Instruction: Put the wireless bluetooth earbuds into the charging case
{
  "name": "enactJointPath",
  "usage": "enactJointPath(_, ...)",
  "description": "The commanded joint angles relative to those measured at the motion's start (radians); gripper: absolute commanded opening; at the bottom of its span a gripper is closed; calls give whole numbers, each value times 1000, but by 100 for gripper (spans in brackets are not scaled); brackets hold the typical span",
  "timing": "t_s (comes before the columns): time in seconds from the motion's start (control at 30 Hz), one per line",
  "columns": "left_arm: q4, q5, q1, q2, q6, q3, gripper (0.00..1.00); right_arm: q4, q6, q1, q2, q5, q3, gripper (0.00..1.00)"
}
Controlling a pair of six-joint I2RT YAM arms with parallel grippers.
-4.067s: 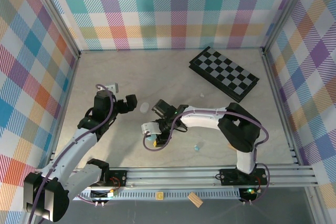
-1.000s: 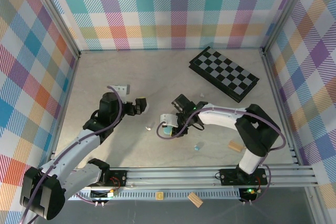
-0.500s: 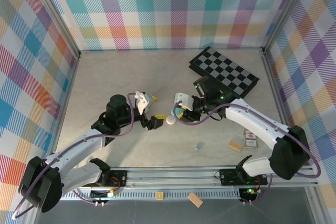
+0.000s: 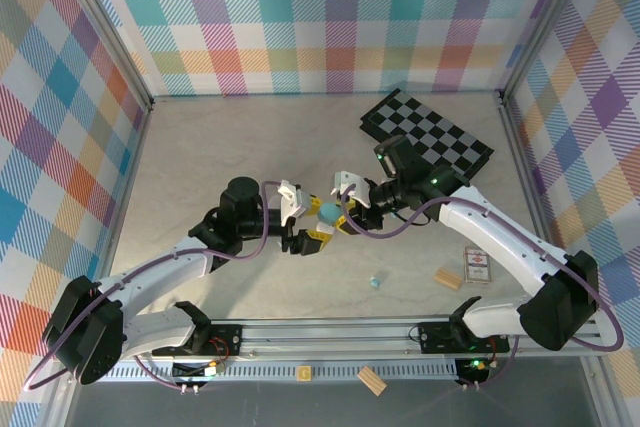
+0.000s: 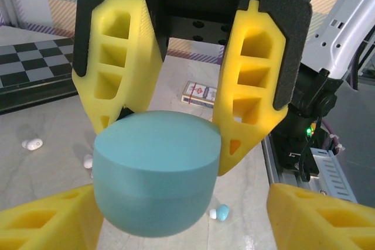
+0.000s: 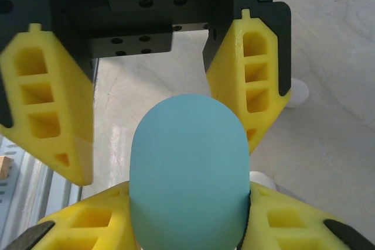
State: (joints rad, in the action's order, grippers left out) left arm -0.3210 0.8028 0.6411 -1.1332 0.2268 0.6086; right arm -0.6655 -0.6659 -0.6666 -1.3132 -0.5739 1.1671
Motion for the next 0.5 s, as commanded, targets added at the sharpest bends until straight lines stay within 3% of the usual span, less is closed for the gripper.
enactJointPath(0.0, -40, 47, 12, 0, 1, 37, 66, -23, -9, 2, 22, -72, 31, 29)
enactJointPath(0.47, -24, 70, 17, 1, -2, 51, 39, -37, -14, 3, 23, -92, 32, 28)
